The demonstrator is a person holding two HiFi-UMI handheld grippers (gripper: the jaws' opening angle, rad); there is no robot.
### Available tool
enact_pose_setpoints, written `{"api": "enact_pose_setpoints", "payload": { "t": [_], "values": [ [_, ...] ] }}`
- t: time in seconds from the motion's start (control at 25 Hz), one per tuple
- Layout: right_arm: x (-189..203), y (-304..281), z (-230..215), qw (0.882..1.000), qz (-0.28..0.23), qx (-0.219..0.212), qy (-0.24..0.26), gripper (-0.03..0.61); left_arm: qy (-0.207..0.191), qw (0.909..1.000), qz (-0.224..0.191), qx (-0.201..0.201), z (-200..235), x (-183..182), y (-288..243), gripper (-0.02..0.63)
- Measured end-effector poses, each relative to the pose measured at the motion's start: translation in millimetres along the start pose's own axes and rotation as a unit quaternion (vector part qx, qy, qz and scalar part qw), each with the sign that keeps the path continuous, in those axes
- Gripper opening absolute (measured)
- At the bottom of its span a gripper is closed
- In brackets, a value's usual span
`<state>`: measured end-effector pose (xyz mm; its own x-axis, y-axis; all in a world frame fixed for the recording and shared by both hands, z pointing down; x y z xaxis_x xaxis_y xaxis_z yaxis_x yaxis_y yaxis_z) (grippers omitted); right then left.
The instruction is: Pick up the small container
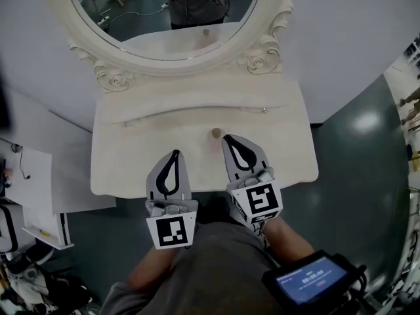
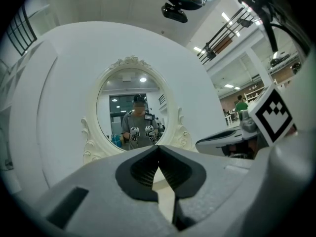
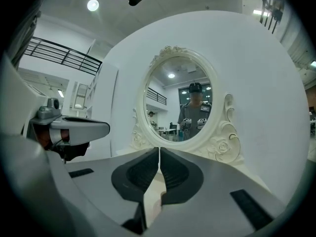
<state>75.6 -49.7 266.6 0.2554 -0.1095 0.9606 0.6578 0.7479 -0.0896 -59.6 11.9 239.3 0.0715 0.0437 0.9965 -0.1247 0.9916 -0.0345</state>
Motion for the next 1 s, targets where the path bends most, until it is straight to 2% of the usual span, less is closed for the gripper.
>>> {"api": "enact_pose_setpoints", "payload": {
  "t": [0.16,0.68,0.72,0.76,0.8,1.0],
  "values": [
    [3.0,-25.3,2.8,1.000,0.011,-0.014,0.002,0.015,0.011,0.9999,0.007,-0.010,22.5,3.3,-18.0,0.011],
    [53.4,-79.9,5.1,0.997,0.079,-0.008,0.000,0.023,0.034,0.9980,0.044,0.032,57.7,43.0,-82.3,0.011],
    [58.0,-82.4,5.9,0.996,0.085,-0.010,0.001,0.057,0.036,0.9977,0.048,0.032,59.5,46.9,-85.2,0.011],
    [62.6,-84.4,7.0,0.996,0.091,-0.012,0.001,0.119,0.039,0.9974,0.052,0.032,61.3,51.0,-87.8,0.011],
    [67.1,-86.0,8.1,0.995,0.097,-0.014,0.000,0.141,0.041,0.9970,0.057,0.033,62.8,55.0,-90.4,0.011],
    [90.8,-93.2,12.1,0.992,0.124,-0.019,-0.002,0.175,0.051,0.9953,0.074,0.035,67.3,73.3,-103.9,0.011]
  ]
}}
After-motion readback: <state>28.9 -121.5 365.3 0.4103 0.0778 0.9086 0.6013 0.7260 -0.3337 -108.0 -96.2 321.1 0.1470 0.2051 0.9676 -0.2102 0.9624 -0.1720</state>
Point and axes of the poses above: the fingertips, and each gripper's own axes: y backward along the fingers, z to its left, x out of its underside, the point moved 5 cm from there along y, backward along the fingers, and after that the axes turned 15 degrees about y, right-handed, at the moved point
